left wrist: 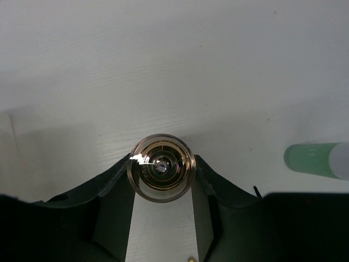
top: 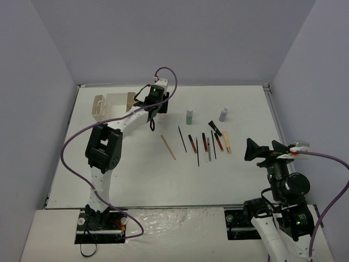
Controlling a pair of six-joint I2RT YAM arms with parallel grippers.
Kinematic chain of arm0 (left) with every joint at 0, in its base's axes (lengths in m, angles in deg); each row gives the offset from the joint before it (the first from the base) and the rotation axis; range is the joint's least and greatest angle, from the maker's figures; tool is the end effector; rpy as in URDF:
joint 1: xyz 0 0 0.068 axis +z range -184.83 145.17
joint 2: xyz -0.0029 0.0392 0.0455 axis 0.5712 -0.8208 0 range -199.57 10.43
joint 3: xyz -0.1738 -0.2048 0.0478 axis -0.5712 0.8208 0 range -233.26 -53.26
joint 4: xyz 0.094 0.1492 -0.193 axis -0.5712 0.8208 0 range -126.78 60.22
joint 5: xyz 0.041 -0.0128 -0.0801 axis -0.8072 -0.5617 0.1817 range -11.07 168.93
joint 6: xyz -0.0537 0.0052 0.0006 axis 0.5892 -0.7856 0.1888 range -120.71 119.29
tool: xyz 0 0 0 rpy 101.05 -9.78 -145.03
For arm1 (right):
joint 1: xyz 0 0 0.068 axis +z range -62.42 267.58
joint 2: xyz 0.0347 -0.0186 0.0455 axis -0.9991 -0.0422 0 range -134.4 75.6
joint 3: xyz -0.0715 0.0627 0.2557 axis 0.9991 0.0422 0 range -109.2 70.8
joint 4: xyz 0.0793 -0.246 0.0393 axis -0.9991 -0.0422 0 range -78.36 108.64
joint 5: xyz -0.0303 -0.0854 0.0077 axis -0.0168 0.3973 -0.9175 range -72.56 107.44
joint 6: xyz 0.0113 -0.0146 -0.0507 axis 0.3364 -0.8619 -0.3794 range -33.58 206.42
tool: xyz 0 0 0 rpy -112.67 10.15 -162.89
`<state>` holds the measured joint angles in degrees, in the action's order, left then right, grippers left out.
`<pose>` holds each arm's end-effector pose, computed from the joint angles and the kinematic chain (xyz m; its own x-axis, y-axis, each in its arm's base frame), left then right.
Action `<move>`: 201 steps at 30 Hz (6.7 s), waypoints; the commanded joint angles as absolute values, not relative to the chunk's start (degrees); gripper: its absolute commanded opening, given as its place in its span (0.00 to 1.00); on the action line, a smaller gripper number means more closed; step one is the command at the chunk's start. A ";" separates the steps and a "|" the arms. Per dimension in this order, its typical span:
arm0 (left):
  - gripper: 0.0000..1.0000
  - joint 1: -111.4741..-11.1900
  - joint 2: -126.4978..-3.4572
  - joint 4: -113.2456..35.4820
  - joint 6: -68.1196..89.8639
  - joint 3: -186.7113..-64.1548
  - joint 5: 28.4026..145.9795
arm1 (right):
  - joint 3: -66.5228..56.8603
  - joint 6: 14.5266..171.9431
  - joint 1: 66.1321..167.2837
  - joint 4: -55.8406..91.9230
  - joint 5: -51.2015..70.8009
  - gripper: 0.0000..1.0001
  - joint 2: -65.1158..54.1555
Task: Organize the makeup
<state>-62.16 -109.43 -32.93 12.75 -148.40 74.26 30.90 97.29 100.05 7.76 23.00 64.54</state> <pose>0.4412 -0.2249 0.2421 -0.5048 -0.0001 -0.8632 0.2844 0.9441 -0.1664 0.0503 0.0077 0.3686 0.2722 0.2524 -0.9285 -0.1795 0.9614 0.2087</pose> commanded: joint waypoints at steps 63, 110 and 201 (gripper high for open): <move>0.04 -37.73 -100.70 -47.90 10.37 -139.83 77.63 | 31.52 96.27 101.12 12.84 19.73 1.00 65.68; 0.78 -63.66 -84.44 -39.94 6.60 -138.16 90.19 | 31.69 96.62 101.12 13.01 18.76 1.00 67.16; 0.00 -40.72 -85.15 -53.61 8.95 -120.59 76.12 | 31.96 96.44 101.30 13.11 16.31 1.00 67.63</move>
<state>-41.39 -84.44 -42.62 8.92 -119.05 74.84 31.84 96.88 100.82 8.13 18.52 68.38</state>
